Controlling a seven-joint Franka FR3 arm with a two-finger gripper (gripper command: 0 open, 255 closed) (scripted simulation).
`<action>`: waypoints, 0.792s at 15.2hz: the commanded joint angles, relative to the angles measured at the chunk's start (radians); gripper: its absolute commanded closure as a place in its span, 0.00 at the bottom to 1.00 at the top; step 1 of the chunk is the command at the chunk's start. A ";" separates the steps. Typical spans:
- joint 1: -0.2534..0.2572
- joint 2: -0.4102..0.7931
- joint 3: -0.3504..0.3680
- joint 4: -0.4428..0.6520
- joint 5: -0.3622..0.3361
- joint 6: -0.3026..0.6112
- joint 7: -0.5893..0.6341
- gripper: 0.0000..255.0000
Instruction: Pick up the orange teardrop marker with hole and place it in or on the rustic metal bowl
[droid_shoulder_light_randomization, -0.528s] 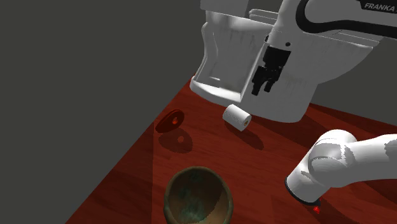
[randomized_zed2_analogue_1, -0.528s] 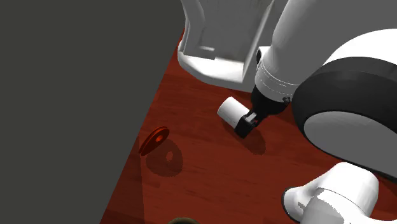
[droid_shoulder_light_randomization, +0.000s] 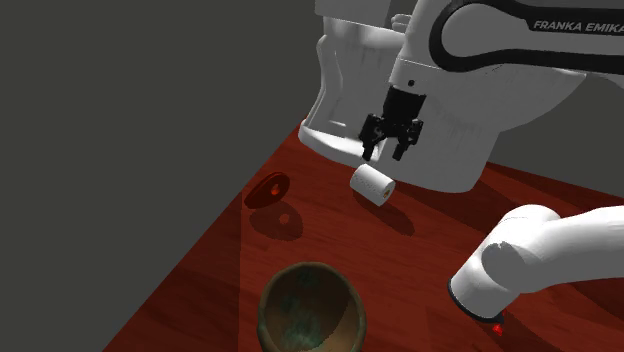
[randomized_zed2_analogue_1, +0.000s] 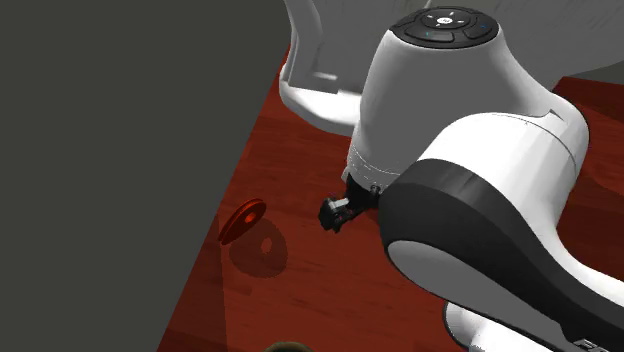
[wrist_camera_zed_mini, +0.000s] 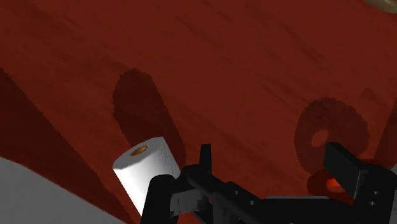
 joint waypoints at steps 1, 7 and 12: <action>-0.018 0.035 0.058 0.000 0.042 0.048 0.132 0.00; -0.091 0.207 0.225 0.054 0.113 0.209 0.493 0.00; -0.172 0.393 0.351 0.140 0.098 0.340 0.803 0.00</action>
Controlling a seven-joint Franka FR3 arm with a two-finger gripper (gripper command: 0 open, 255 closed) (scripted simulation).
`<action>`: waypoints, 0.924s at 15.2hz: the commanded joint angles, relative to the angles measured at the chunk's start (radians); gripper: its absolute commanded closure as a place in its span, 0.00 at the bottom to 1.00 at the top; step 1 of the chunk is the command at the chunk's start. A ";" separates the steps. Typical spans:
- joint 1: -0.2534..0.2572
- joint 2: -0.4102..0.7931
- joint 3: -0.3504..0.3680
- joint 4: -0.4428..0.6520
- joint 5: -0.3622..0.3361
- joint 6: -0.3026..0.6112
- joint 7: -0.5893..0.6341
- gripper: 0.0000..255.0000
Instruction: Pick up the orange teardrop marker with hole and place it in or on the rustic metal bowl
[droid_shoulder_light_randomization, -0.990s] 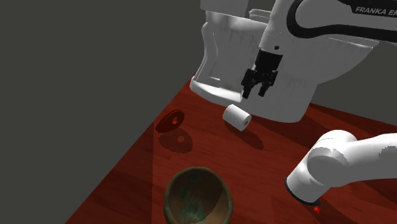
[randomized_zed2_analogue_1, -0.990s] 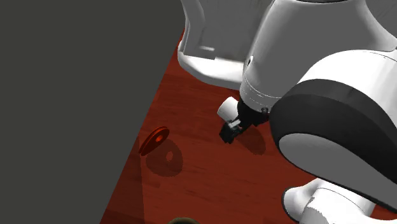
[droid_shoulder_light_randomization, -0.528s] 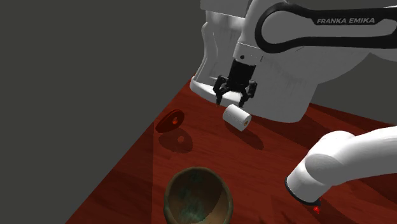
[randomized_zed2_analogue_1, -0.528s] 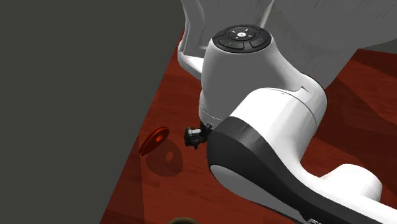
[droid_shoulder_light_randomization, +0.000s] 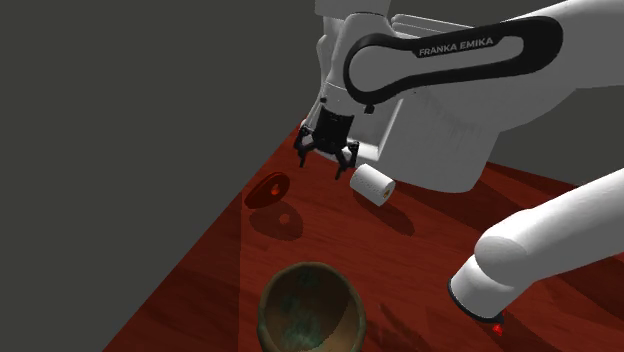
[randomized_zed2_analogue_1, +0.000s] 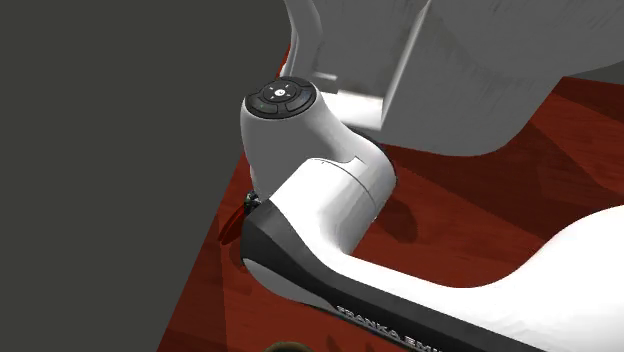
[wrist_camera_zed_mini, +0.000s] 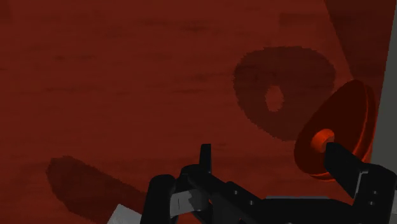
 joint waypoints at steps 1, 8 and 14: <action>-0.034 0.081 0.050 0.045 -0.020 0.049 0.140 0.00; -0.114 0.392 0.148 0.213 -0.213 0.188 0.624 0.00; -0.098 0.512 0.135 0.245 -0.307 0.260 0.774 0.00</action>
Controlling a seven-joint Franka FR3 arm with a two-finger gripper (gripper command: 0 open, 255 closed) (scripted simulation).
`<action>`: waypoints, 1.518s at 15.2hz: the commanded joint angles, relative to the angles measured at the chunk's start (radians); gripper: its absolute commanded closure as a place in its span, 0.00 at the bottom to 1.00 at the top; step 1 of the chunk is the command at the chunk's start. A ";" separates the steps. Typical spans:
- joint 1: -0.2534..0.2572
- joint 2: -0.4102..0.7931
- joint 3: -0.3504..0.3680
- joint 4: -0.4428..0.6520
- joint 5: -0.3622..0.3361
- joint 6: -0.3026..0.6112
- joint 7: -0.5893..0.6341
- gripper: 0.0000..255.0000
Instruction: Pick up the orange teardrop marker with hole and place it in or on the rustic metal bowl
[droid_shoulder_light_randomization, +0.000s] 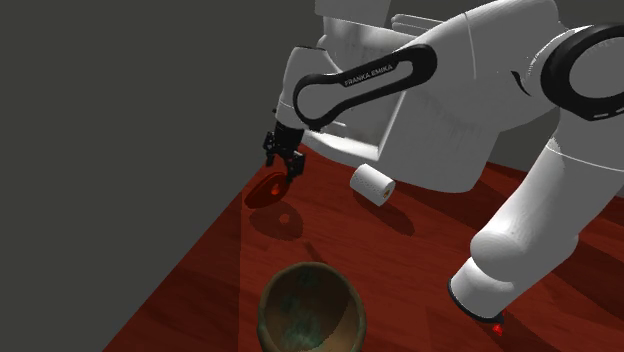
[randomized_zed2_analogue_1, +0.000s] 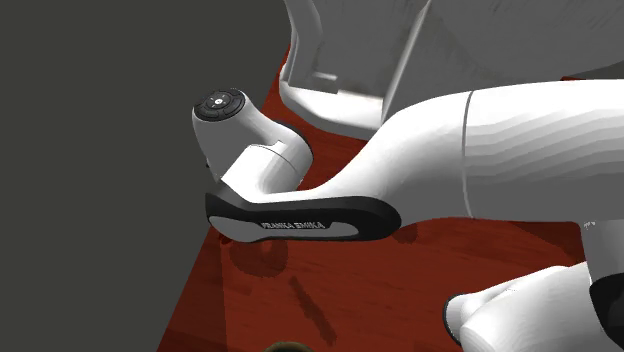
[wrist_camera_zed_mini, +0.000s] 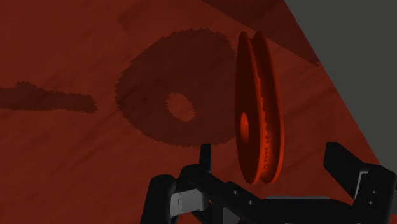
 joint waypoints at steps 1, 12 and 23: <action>0.006 0.021 -0.001 -0.006 -0.017 0.024 0.017 0.00; 0.013 0.045 -0.005 -0.017 -0.037 0.054 0.031 0.00; 0.011 0.037 -0.003 -0.011 -0.030 0.042 0.027 1.00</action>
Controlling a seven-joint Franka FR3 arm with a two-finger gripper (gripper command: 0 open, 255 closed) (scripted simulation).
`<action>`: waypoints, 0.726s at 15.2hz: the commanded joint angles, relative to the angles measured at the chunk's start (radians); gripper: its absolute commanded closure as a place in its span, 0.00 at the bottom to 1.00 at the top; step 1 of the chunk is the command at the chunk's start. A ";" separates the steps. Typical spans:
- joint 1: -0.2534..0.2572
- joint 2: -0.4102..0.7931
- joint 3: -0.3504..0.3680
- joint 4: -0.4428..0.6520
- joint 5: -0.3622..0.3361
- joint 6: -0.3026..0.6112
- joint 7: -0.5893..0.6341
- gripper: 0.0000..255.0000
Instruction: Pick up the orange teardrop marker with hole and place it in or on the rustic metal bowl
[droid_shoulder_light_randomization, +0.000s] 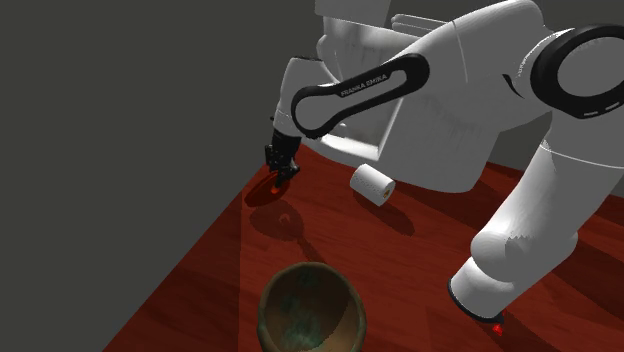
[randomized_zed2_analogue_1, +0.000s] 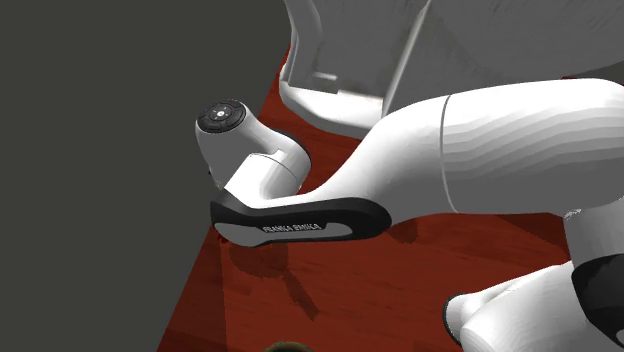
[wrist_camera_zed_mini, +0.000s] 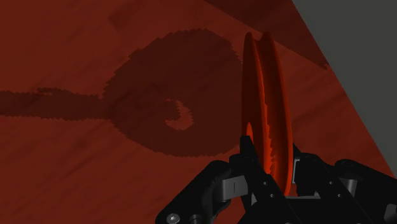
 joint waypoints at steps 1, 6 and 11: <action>-0.003 -0.012 0.002 0.010 0.010 -0.020 -0.006 1.00; -0.010 -0.050 0.007 0.043 0.039 -0.083 -0.022 1.00; -0.016 -0.082 0.009 0.081 0.062 -0.147 -0.035 1.00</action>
